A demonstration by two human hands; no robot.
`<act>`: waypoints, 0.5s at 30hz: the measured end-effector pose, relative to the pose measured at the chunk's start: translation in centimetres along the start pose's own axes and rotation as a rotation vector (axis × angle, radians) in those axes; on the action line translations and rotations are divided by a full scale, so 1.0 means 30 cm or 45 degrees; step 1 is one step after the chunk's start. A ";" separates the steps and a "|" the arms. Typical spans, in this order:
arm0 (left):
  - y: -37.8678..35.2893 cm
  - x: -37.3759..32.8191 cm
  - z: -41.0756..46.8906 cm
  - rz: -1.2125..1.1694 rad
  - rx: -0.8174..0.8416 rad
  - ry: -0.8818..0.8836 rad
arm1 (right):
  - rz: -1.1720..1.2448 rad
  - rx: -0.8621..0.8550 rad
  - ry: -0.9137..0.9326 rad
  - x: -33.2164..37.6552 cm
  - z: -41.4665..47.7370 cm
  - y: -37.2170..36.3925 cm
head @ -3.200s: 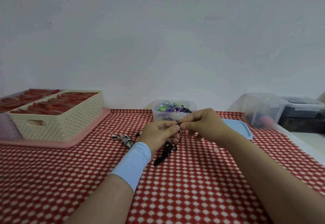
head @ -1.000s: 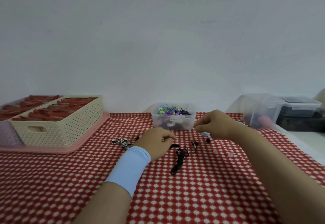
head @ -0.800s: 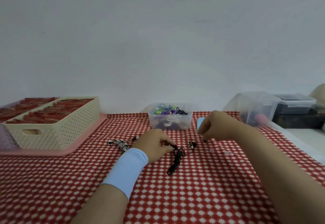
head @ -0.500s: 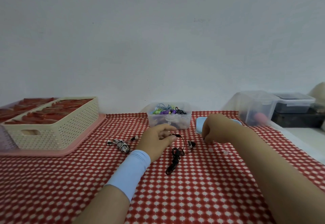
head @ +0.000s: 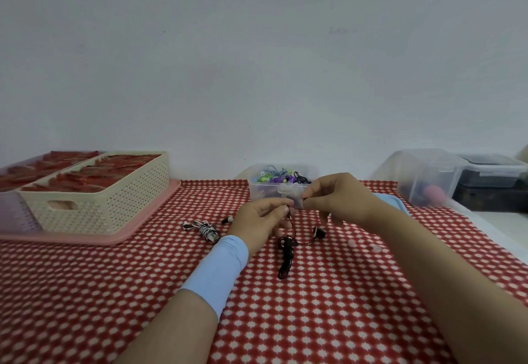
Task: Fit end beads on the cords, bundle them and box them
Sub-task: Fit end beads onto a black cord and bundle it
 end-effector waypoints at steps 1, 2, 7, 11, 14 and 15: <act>-0.003 -0.002 -0.001 -0.026 0.008 0.008 | 0.031 0.019 -0.001 0.001 -0.001 -0.007; -0.004 -0.004 -0.003 -0.040 0.021 0.012 | 0.067 0.037 0.001 0.001 -0.002 -0.012; 0.002 0.002 0.004 -0.124 0.095 0.035 | 0.264 0.059 -0.021 -0.009 0.004 -0.027; 0.002 0.010 0.010 -0.263 0.091 0.054 | 0.398 0.044 -0.080 -0.011 0.008 -0.039; 0.001 0.011 0.012 -0.305 0.086 0.057 | 0.409 0.030 -0.079 -0.013 0.007 -0.040; 0.000 0.011 0.013 -0.323 0.090 0.061 | 0.417 0.029 -0.068 -0.014 0.008 -0.043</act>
Point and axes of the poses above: each hand's wrist, its own z-axis towards the middle knuckle, its own y-axis out of the back of the hand, x = y × z, the point moved 2 cm from there along z, towards the middle knuckle, and after that the axes turned 2 degrees about y, right-handed, at the moved point
